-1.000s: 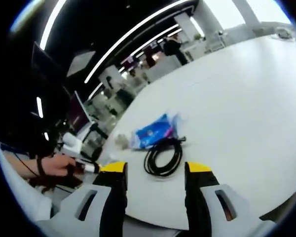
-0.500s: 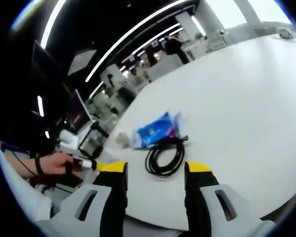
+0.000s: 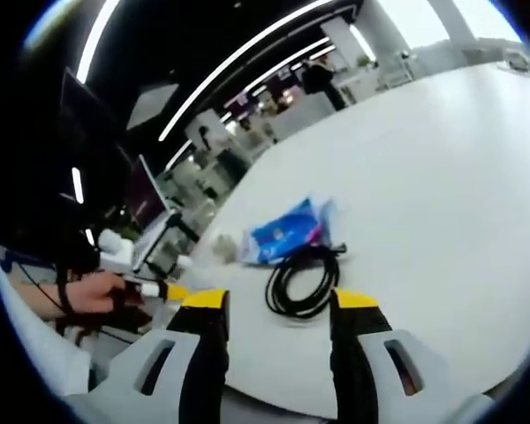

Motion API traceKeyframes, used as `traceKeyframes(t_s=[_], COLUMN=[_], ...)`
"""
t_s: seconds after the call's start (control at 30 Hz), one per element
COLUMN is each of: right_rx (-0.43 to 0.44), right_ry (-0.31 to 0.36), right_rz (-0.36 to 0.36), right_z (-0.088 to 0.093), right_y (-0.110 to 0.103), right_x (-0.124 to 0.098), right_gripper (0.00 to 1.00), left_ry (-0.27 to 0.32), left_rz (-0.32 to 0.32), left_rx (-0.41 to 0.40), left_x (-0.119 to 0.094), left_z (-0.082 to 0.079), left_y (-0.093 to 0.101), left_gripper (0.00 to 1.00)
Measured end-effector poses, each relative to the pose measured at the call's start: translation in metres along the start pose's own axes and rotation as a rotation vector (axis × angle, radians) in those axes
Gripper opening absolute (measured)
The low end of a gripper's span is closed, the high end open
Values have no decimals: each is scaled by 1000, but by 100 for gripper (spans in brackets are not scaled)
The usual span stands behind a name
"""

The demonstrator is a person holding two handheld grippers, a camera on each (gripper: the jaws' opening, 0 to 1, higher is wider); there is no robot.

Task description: Arrange the tabletop items into an orderly group along one side of the table until the central work area is clear of visible clutter.

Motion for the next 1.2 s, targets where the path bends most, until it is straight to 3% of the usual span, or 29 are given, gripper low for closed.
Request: traceKeyframes(t_s=[0.7, 0.83, 1.2], right_rx=[-29, -25, -16], right_ry=[-16, -16, -14], right_rz=[-27, -24, -14], right_z=[-8, -6, 0], right_y=[-8, -8, -7], right_x=[10, 7, 3], right_gripper=[43, 42, 42], left_ry=[99, 122, 141], left_rz=[-23, -50, -68], left_rx=[-21, 46, 71], left_x=[-22, -29, -40], left_z=[-4, -3, 9], left_y=[-4, -1, -1], left_gripper=[38, 38, 38])
Point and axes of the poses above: the point that each gripper's makers call its tool centre point, and the gripper's own axes: x roughly forward along the fingers, y roughly to its right, z roughly out of its underside, the point moved 7 cm from there along -x, roughly backward along the fingers, and after that the axes turned 10 degrees about -y, right-handed, at the moved point
